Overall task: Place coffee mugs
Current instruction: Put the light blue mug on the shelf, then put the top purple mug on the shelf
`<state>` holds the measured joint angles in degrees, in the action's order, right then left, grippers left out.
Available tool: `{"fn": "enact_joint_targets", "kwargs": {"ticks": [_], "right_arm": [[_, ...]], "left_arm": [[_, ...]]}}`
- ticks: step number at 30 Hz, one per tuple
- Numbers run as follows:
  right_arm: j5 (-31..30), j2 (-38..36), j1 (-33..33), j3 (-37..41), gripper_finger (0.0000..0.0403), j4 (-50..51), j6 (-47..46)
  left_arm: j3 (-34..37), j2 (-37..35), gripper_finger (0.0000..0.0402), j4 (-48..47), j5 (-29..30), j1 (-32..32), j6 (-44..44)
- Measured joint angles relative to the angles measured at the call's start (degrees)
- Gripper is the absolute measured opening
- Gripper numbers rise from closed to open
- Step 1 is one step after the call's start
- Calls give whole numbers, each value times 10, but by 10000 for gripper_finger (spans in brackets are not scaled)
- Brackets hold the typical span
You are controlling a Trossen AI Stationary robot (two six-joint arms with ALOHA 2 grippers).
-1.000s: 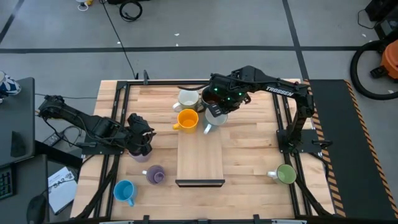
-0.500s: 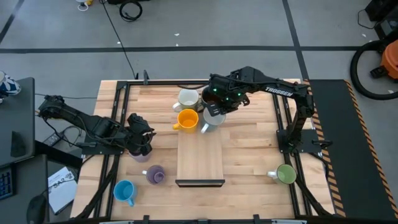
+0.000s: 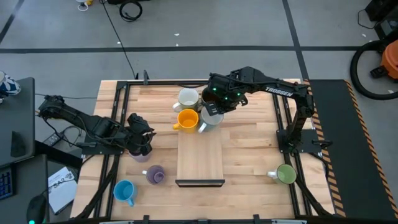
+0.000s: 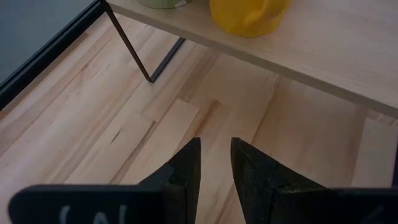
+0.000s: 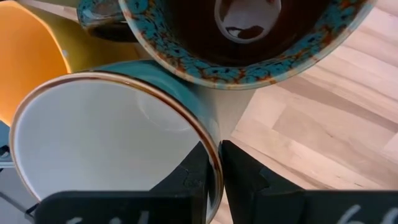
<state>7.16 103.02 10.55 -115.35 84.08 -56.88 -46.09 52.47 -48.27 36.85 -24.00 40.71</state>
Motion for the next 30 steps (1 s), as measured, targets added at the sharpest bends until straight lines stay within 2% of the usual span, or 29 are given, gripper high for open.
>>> {"fn": "enact_joint_targets", "kwargs": {"ticks": [16, 30], "right_arm": [[2, -1, 0, 0, 111, -2, 0], [2, -1, 0, 0, 119, -5, -16]], "left_arm": [[0, 0, 94, 0, 0, 0, 0], [0, 0, 94, 0, 0, 0, 0]]}}
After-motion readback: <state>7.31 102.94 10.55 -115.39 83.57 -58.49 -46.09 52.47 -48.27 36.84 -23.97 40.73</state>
